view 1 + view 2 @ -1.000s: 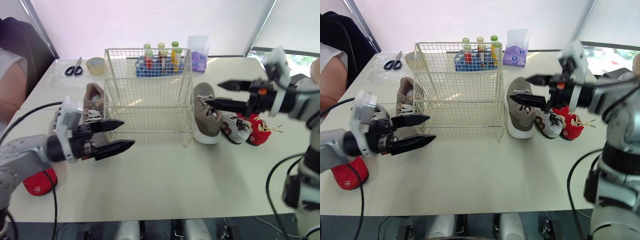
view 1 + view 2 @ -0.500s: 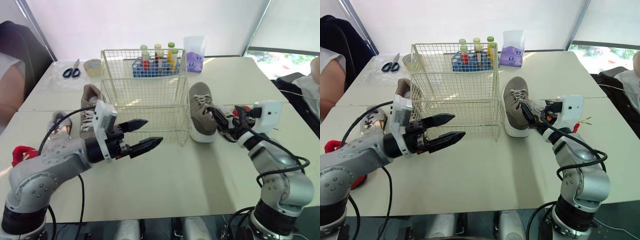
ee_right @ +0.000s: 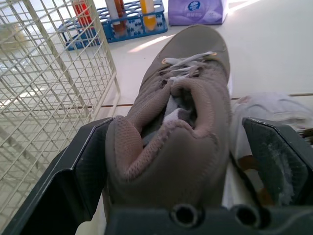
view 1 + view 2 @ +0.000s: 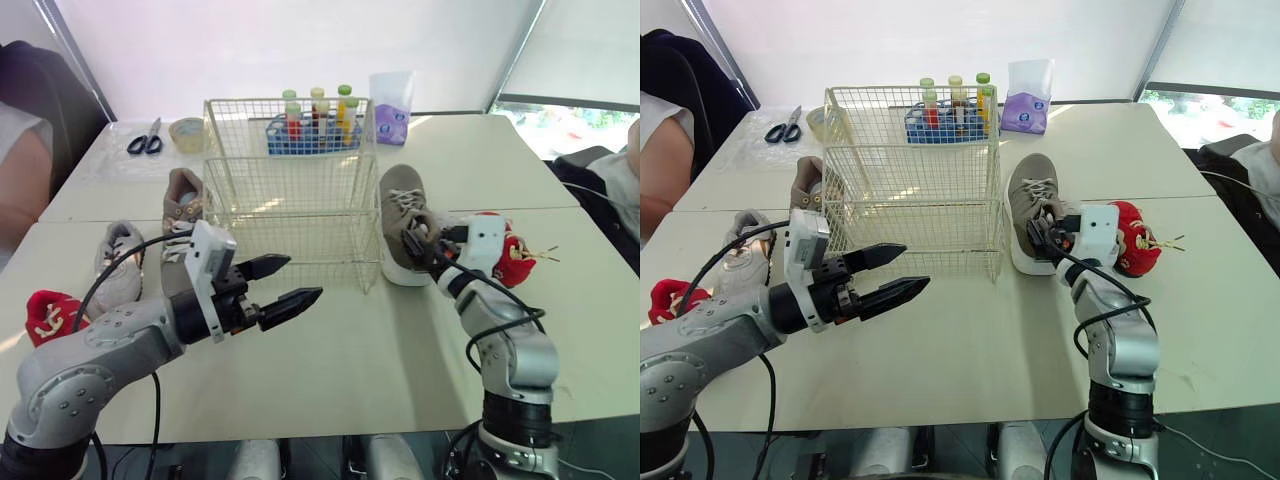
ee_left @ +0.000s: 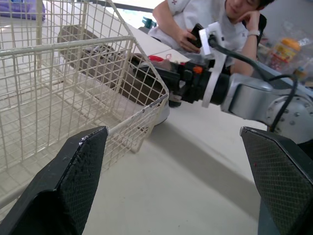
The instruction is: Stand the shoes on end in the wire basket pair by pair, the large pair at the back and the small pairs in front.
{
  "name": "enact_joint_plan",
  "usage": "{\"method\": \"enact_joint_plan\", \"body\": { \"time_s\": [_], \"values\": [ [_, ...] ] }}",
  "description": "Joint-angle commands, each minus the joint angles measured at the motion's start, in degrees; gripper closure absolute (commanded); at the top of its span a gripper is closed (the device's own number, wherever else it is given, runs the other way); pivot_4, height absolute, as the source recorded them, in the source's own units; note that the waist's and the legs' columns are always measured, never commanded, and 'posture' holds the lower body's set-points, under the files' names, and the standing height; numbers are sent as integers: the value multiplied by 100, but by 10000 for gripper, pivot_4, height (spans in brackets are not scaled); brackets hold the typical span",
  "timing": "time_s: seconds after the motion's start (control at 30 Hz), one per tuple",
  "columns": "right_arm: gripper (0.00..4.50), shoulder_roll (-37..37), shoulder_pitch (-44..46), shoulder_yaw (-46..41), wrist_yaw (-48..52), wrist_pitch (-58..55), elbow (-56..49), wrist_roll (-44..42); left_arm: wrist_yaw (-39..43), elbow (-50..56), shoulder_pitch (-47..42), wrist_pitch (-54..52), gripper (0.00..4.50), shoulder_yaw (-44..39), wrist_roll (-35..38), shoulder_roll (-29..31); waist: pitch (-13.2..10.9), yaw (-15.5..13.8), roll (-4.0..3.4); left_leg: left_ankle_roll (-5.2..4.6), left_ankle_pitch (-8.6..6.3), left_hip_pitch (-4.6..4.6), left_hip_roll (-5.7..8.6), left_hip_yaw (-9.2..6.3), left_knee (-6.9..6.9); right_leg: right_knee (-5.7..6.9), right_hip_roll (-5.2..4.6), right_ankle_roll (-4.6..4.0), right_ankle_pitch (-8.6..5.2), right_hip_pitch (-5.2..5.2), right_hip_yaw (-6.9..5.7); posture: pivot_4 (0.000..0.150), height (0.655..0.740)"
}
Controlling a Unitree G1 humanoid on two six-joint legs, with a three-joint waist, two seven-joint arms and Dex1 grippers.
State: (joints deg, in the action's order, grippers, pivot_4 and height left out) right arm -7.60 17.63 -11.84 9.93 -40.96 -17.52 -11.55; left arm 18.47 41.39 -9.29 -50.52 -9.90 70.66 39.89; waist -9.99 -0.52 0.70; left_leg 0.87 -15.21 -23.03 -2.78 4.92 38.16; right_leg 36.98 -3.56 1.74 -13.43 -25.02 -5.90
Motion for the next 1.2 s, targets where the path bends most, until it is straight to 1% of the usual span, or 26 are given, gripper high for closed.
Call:
{"method": "enact_joint_plan", "body": {
  "time_s": [0.03,0.13,0.23,0.37,0.5,0.53,0.7,0.8,0.93,1.07,1.1,1.17,1.2],
  "values": [
    [325,25,0,181,-41,91,199,7,-19,88,-108,99,0,-56,59,61,1,-1,1,0,0,0,0,1,0,0,-1,0,0,0,0,1500,7400],
    [325,3,-8,252,-224,136,471,145,-42,49,-145,108,0,-44,20,62,4,14,6,0,0,5,-1,1,1,0,-1,4,-2,4,0,1500,7400],
    [8017,-65,-40,305,-289,245,647,210,-61,23,-152,120,0,-48,-37,58,4,31,7,0,0,23,-3,1,0,-1,-1,10,-7,20,0,1500,7400],
    [25077,-126,-95,384,-330,272,679,263,-51,5,-138,132,0,-57,-84,64,5,26,7,0,-1,43,-9,1,-3,-4,-3,-1,-19,38,0,1500,7400],
    [39038,-179,-170,480,-366,220,608,298,-9,-24,-146,132,0,-64,-144,72,14,25,22,0,-1,49,-13,0,-6,-10,-5,-1,-20,45,0,1500,7400],
    [40773,-178,-184,485,-361,222,548,277,4,-37,-153,132,0,-66,-160,73,14,24,23,0,-2,50,-13,0,-6,-10,-5,-1,-20,45,0,1500,7400],
    [40773,-114,72,185,-633,446,108,187,90,-121,-201,126,0,-66,-198,82,12,4,21,1,-2,47,-15,0,-11,-18,-6,-1,-21,44,-1,1500,7400],
    [40773,-175,611,-210,-945,533,-270,98,153,-222,-267,74,0,-118,-41,103,-9,-5,-5,1,-2,34,-15,1,-12,-25,-6,-1,-20,35,-2,1500,7400],
    [40773,-402,1353,-308,-1387,635,-665,394,269,-418,-375,0,0,-212,296,165,-17,-8,-17,-6,3,-42,-4,4,-7,-11,-8,2,2,-43,4,1500,7400],
    [40773,-519,2066,-425,-1744,747,-771,559,442,-624,-556,-2,0,-161,152,275,-17,-3,-18,-5,3,-44,3,-2,-16,-9,3,3,-1,-45,4,1500,7400],
    [40773,-598,2235,-451,-1753,818,-728,586,473,-701,-628,4,0,-198,175,300,-17,-1,-18,-5,3,-43,2,-3,-18,-9,5,3,-2,-44,4,1500,7400],
    [40773,-982,2741,-537,-1411,1126,-409,454,551,-1038,-877,-36,0,-507,678,395,-20,2,-17,-5,3,-43,3,-2,-17,-9,4,3,-2,-43,4,1500,7400],
    [40773,-1301,3091,-556,-895,1408,-111,237,620,-1287,-1092,-43,0,-730,785,560,-24,6,-16,-5,3,-43,3,-2,-17,-11,1,3,-2,-43,3,1500,7400]
  ]
}}
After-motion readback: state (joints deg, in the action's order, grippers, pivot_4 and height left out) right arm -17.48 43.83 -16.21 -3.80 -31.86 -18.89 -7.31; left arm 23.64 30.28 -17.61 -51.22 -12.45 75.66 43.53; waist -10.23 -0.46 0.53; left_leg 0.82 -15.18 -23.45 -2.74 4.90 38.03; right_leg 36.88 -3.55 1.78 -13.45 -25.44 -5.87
